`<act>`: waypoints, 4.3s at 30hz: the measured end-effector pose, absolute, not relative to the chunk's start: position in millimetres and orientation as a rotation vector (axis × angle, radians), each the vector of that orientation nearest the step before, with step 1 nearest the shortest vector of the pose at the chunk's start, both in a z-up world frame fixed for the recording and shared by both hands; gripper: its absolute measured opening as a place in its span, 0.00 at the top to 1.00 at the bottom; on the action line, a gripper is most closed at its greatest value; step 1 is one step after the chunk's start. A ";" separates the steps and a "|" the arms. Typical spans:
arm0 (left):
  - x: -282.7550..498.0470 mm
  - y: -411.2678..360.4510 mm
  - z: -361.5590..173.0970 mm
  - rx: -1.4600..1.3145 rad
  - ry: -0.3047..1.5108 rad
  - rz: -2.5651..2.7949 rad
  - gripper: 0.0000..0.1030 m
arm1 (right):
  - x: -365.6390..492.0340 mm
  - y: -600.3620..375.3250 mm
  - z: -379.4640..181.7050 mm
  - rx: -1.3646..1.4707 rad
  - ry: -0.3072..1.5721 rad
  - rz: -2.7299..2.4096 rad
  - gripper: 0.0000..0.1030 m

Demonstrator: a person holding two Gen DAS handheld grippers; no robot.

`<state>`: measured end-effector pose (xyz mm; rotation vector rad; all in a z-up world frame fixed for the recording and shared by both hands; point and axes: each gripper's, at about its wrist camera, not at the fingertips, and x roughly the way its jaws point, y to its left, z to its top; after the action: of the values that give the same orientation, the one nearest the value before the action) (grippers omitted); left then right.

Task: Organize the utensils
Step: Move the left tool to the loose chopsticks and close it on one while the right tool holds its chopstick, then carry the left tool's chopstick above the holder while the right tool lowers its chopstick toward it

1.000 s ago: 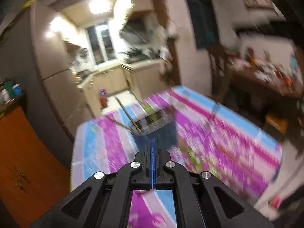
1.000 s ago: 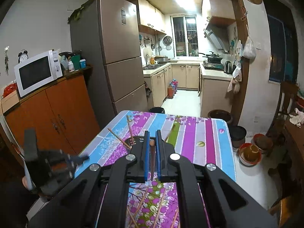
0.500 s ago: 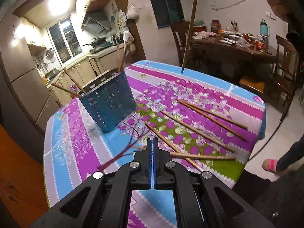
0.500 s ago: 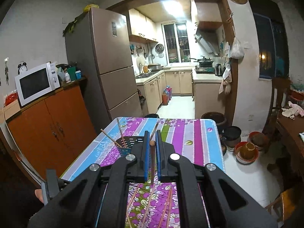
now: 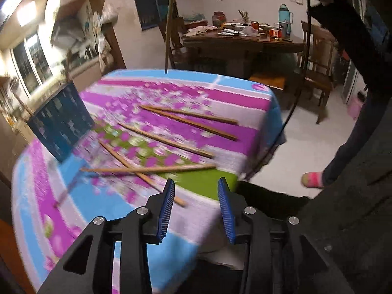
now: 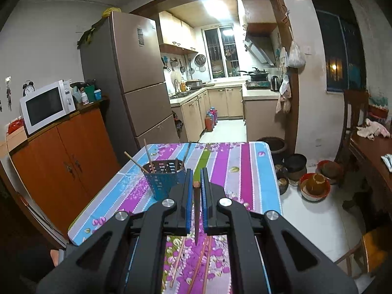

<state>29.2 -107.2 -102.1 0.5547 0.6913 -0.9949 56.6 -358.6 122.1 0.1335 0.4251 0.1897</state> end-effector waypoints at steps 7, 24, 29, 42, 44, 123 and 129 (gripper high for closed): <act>28.0 -121.6 -125.7 0.250 0.879 -0.758 0.75 | 29.3 -377.9 95.0 0.173 0.426 0.208 0.95; 31.6 -177.5 -140.0 0.079 0.903 -0.409 0.75 | 3.8 -414.8 53.7 0.278 0.432 0.342 0.95; 37.3 -176.3 -145.7 0.064 0.877 -0.321 0.74 | -3.1 -416.8 48.8 0.288 0.417 0.372 0.95; 36.5 -169.6 -146.8 0.045 0.865 -0.294 0.90 | -0.5 -416.2 42.2 0.294 0.426 0.367 0.95; 35.4 -168.3 -146.9 0.043 0.860 -0.299 0.91 | 1.0 -415.2 41.3 0.296 0.430 0.368 0.95; 176.0 -54.1 169.5 -0.027 0.200 -0.394 0.94 | 154.3 -268.2 181.5 0.072 0.288 0.347 0.95; 187.3 -56.7 221.2 0.004 0.113 -0.388 0.94 | 187.2 -251.5 215.0 0.058 0.252 0.321 0.95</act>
<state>187.3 -56.7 221.2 0.0042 0.1127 -0.3882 187.2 -251.5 215.0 0.0582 0.2523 0.3207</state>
